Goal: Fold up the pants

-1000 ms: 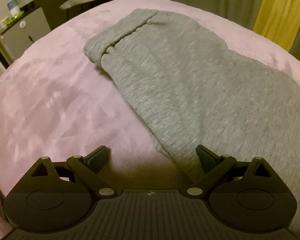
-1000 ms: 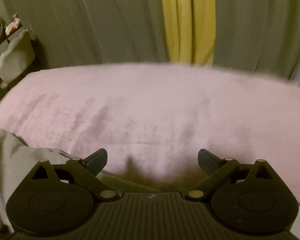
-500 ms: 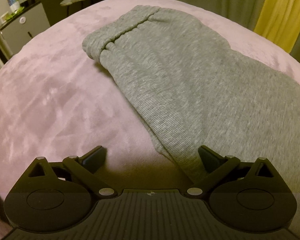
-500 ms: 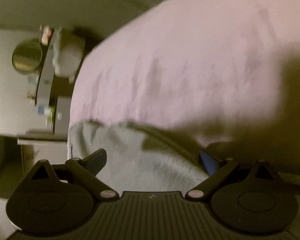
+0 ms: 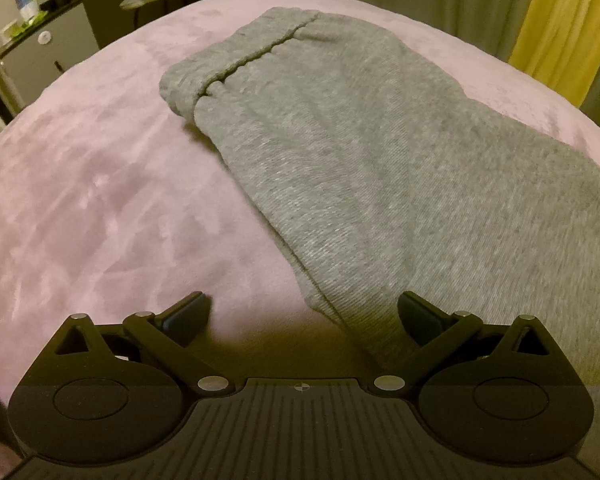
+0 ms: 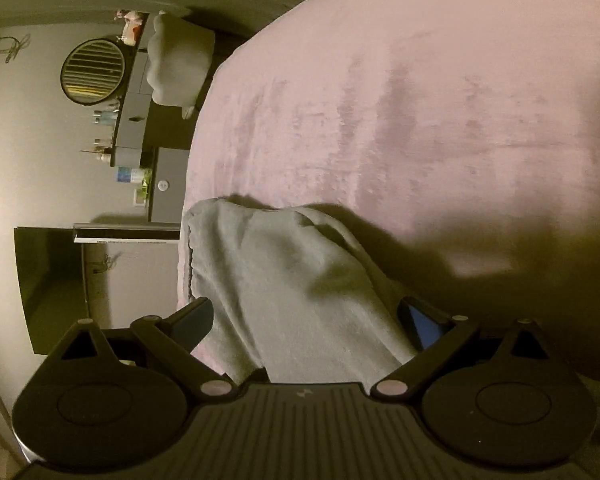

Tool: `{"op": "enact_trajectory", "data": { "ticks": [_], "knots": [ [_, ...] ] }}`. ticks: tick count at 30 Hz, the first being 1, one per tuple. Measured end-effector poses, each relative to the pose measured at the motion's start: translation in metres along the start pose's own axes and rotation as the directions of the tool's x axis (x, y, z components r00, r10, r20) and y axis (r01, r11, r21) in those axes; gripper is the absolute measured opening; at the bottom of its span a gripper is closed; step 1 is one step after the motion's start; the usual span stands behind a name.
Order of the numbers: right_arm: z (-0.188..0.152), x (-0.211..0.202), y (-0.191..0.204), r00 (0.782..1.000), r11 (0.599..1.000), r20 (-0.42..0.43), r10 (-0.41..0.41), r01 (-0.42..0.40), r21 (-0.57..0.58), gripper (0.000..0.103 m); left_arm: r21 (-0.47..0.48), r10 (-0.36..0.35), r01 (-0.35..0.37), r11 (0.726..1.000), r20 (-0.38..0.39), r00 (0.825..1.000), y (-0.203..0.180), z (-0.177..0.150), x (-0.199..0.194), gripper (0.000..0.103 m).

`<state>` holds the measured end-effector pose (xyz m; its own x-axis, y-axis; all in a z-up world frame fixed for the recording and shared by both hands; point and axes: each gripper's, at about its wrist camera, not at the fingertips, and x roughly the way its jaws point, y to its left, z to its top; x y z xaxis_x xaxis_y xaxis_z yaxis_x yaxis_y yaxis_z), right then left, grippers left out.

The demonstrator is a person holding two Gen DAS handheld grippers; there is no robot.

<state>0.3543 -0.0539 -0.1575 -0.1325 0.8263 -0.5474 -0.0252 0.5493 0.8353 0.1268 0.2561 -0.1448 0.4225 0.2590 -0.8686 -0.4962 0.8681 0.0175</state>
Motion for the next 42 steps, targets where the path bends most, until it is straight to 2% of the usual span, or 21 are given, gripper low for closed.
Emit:
{"op": "enact_trajectory", "data": {
  "ticks": [7,10,11,13,15,17,19,21,25,26,27,28,29,30,31,33,36,38,39,41,42],
  "knots": [
    [0.020,0.046,0.005,0.996,0.995,-0.020,0.085,-0.083,0.057,0.099,-0.007,-0.006,0.006,1.000,-0.001,1.000,0.000,0.000,0.002,0.103],
    [0.034,0.056,0.016,0.982,0.980,0.051,0.181,-0.184,0.072,0.099,-0.006,-0.007,0.007,1.000,0.000,1.000,0.000,0.001,0.003,0.103],
    [0.037,0.053,0.018,0.970,0.972,0.111,0.217,-0.225,0.062,0.099,-0.006,-0.008,0.008,1.000,0.000,1.000,0.000,0.001,0.004,0.103],
    [0.038,0.034,0.024,0.908,0.952,0.305,0.286,-0.305,0.014,0.099,-0.009,-0.012,0.012,1.000,-0.001,1.000,0.000,0.001,0.005,0.103],
    [0.035,0.015,0.023,0.853,0.951,0.453,0.259,-0.306,0.032,0.099,-0.010,-0.015,0.015,1.000,-0.001,1.000,0.001,0.001,0.005,0.103],
    [0.030,0.008,0.031,0.887,0.978,0.432,0.166,-0.204,0.042,0.099,-0.010,-0.018,0.018,1.000,-0.001,1.000,0.001,0.002,0.006,0.103],
    [0.015,0.017,0.042,0.937,0.979,0.289,0.197,-0.202,-0.011,0.099,-0.011,-0.020,0.020,1.000,-0.001,1.000,0.001,0.002,0.007,0.103],
    [-0.003,0.030,0.048,0.956,0.973,0.182,0.230,-0.227,-0.038,0.099,-0.011,-0.019,0.019,1.000,0.000,1.000,0.001,0.002,0.008,0.103],
    [-0.009,0.060,0.044,0.994,0.999,0.113,0.008,-0.004,-0.037,0.097,-0.009,-0.014,0.014,1.000,0.002,1.000,0.000,0.002,0.008,0.103],
    [-0.003,0.058,0.046,0.983,0.996,0.175,-0.050,0.061,-0.057,0.092,-0.008,-0.014,0.014,1.000,0.002,1.000,-0.001,0.002,0.008,0.103],
    [0.002,0.052,0.052,0.952,0.982,0.279,-0.126,0.159,-0.098,0.091,-0.008,-0.013,0.013,1.000,0.002,1.000,-0.001,0.002,0.008,0.103],
    [0.004,0.042,0.062,0.872,0.943,0.420,-0.252,0.318,-0.094,0.092,-0.008,-0.012,0.012,1.000,0.002,1.000,-0.002,0.002,0.009,0.103],
    [0.005,0.036,0.067,0.819,0.918,0.482,-0.313,0.391,-0.069,0.094,-0.008,-0.012,0.012,1.000,0.002,1.000,-0.002,0.002,0.009,0.103],
    [0.004,0.029,0.069,0.818,0.929,0.495,-0.292,0.366,-0.057,0.094,-0.009,-0.012,0.012,1.000,0.002,1.000,-0.002,0.002,0.009,0.103],
    [-0.001,0.023,0.068,0.861,0.967,0.473,-0.188,0.247,-0.064,0.094,-0.008,-0.013,0.013,1.000,0.002,1.000,-0.002,0.002,0.010,0.103],
    [-0.020,0.021,0.070,0.912,0.991,0.408,-0.049,0.094,-0.091,0.095,-0.009,-0.017,0.017,1.000,0.000,1.000,-0.002,0.003,0.011,0.103],
    [-0.067,0.023,0.060,0.948,0.992,0.318,-0.013,0.052,-0.114,0.097,-0.010,-0.018,0.018,1.000,-0.002,1.000,-0.001,0.004,0.011,0.103],
    [-0.096,0.023,0.030,0.960,0.998,0.275,-0.056,0.064,-0.019,0.097,-0.011,-0.019,0.019,1.000,-0.002,1.000,-0.001,0.004,0.011,0.103],
    [-0.110,0.016,0.016,0.951,0.996,0.297,-0.090,0.082,0.041,0.092,-0.011,-0.019,0.019,1.000,-0.002,1.000,-0.001,0.004,0.011,0.103],
    [-0.138,-0.016,-0.005,0.896,0.985,0.412,-0.165,0.125,0.123,0.081,-0.010,-0.017,0.017,1.000,-0.002,1.000,-0.001,0.004,0.010,0.103],
    [-0.154,-0.036,-0.005,0.833,0.958,0.474,-0.285,0.240,0.155,0.082,-0.009,-0.014,0.014,1.000,-0.003,1.000,-0.002,0.004,0.010,0.103]
  ]
}}
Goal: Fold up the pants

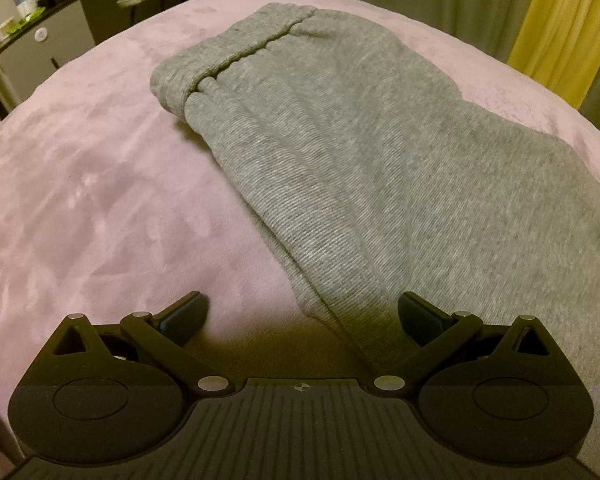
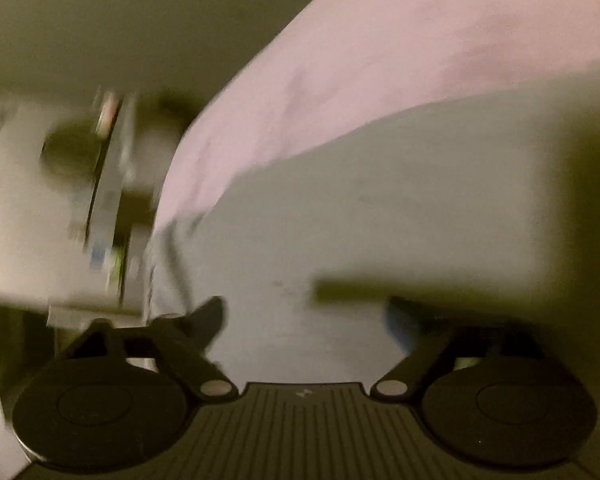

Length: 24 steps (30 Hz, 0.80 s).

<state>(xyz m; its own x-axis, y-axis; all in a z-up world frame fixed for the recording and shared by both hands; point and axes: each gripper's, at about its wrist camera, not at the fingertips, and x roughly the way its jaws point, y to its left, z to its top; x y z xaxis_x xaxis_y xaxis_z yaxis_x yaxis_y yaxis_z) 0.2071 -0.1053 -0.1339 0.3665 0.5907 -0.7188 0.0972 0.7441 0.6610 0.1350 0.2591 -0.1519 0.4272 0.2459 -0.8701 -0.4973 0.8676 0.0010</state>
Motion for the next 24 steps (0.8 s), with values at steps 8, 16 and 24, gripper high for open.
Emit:
{"op": "enact_trajectory", "data": {
  "ticks": [8,16,24],
  "knots": [
    [-0.041,-0.101,-0.044,0.862,0.875,0.232,-0.451,0.478,-0.074,0.097,0.080,0.052,-0.061,0.995,0.109,0.993,-0.036,0.000,-0.038,0.103],
    [-0.074,-0.117,-0.083,0.801,0.816,0.309,-0.513,0.567,-0.114,0.098,0.363,-0.090,0.051,0.930,0.091,0.992,-0.164,-0.001,-0.050,0.103],
    [-0.086,-0.141,-0.120,0.843,0.839,0.291,-0.452,0.513,-0.181,0.099,0.440,-0.033,0.013,0.898,0.038,0.999,-0.194,-0.032,-0.028,0.103]
  ]
}}
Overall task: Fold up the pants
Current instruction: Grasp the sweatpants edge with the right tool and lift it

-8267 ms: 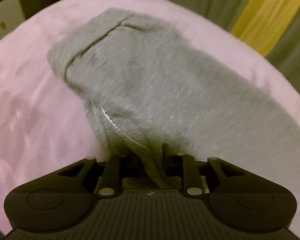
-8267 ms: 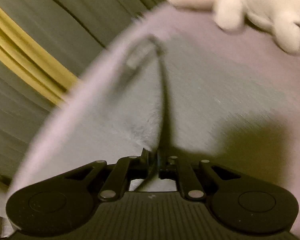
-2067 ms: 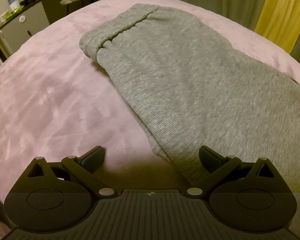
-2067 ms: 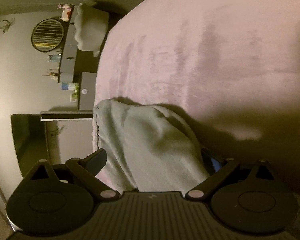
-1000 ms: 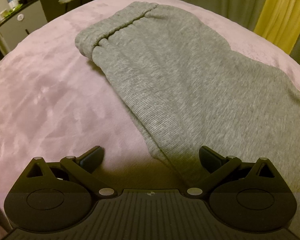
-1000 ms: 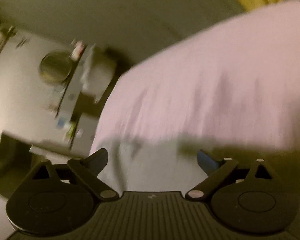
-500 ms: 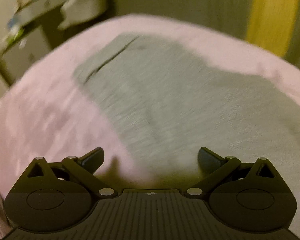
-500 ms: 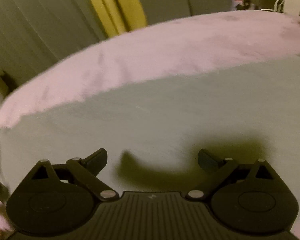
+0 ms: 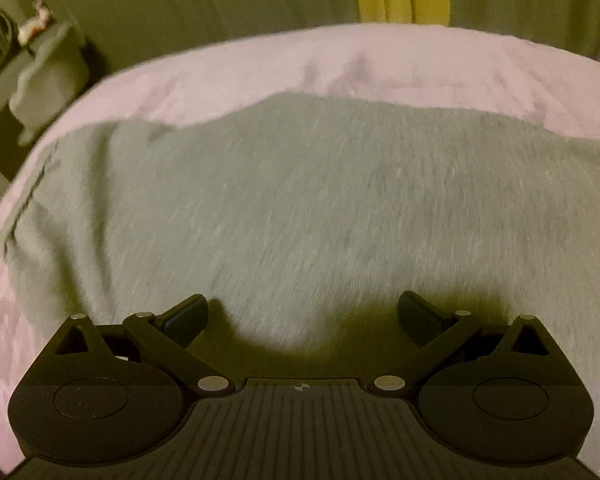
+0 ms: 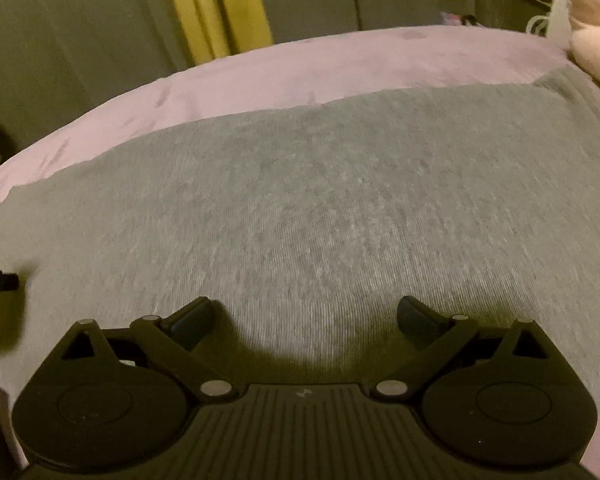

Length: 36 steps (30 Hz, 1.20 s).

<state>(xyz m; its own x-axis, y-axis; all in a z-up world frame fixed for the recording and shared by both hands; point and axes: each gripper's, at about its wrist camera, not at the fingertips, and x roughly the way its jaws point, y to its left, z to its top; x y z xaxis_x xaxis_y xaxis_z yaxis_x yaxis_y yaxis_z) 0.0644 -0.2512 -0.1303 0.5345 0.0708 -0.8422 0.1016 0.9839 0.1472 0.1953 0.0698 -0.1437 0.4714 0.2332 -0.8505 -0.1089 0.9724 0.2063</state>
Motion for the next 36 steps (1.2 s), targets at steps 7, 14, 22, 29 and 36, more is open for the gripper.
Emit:
{"op": "enact_trajectory", "data": {
  "ticks": [7,14,22,29,36],
  "knots": [
    [0.020,-0.010,-0.027,0.999,0.989,0.008,0.048,-0.049,0.141,0.099,-0.101,-0.010,0.006,0.995,-0.040,0.999,0.053,-0.015,-0.005,0.103],
    [0.004,-0.036,-0.079,0.976,0.966,-0.032,-0.214,0.216,0.140,0.098,-0.093,-0.066,0.063,0.994,-0.025,0.998,0.046,-0.019,0.004,0.103],
    [-0.035,-0.125,-0.189,0.933,0.771,0.056,-0.356,0.259,0.581,0.087,-0.125,-0.082,0.079,0.989,-0.024,0.996,0.048,-0.021,0.002,0.103],
    [-0.047,-0.106,-0.221,0.968,0.729,0.037,-0.248,0.162,0.665,0.037,-0.144,-0.088,0.084,0.986,-0.026,0.996,0.051,-0.023,0.000,0.103],
    [-0.031,-0.113,-0.211,0.963,0.758,0.073,-0.259,0.156,0.633,0.029,-0.181,-0.113,0.108,0.978,-0.020,0.993,0.059,-0.029,-0.014,0.103]
  ]
}}
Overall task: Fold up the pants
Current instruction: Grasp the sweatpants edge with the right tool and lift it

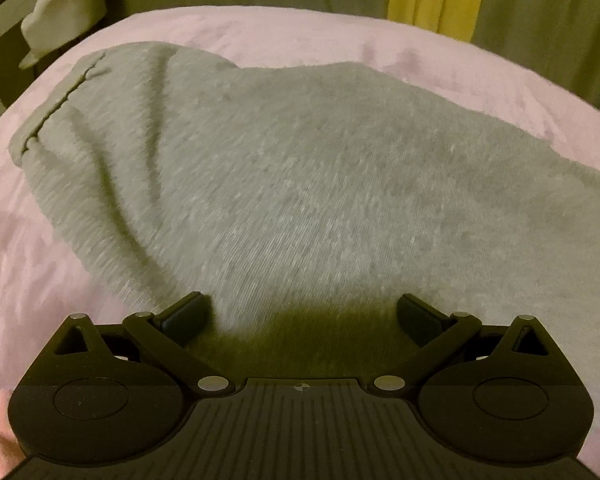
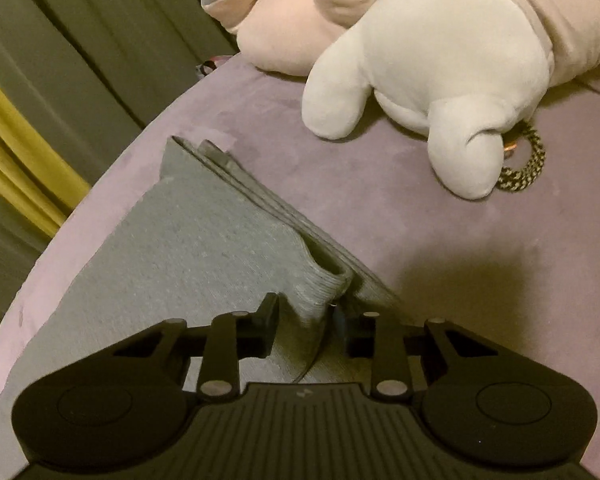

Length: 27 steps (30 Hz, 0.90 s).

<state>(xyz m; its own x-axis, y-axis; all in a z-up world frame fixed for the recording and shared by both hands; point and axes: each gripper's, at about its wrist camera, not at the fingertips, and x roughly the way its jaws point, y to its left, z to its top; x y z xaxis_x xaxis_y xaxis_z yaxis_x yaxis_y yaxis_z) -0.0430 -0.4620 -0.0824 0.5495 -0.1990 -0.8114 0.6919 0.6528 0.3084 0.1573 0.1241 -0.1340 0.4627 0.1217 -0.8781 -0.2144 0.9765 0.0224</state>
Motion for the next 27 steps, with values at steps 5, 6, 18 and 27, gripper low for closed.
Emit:
{"op": "enact_trajectory", "data": {
  "ticks": [5,6,18,27],
  "knots": [
    [-0.002,0.018,-0.005,0.999,1.000,-0.044,0.012,-0.013,-0.010,0.024,-0.038,-0.022,0.023,0.999,0.017,1.000,0.006,0.000,-0.002,0.103],
    [-0.001,0.018,-0.003,0.999,0.999,-0.035,0.023,-0.024,-0.021,0.007,-0.041,-0.020,0.020,0.999,0.011,1.000,0.006,0.000,-0.001,0.103],
    [0.011,-0.063,-0.023,0.928,0.931,0.236,0.289,-0.330,0.158,0.006,-0.109,-0.068,0.070,0.992,0.020,0.997,0.021,-0.003,-0.009,0.103],
    [-0.018,-0.005,-0.025,0.996,0.997,0.079,0.030,-0.035,0.073,0.007,-0.117,-0.074,0.074,0.990,0.010,0.997,0.024,-0.004,-0.004,0.103]
  ]
}}
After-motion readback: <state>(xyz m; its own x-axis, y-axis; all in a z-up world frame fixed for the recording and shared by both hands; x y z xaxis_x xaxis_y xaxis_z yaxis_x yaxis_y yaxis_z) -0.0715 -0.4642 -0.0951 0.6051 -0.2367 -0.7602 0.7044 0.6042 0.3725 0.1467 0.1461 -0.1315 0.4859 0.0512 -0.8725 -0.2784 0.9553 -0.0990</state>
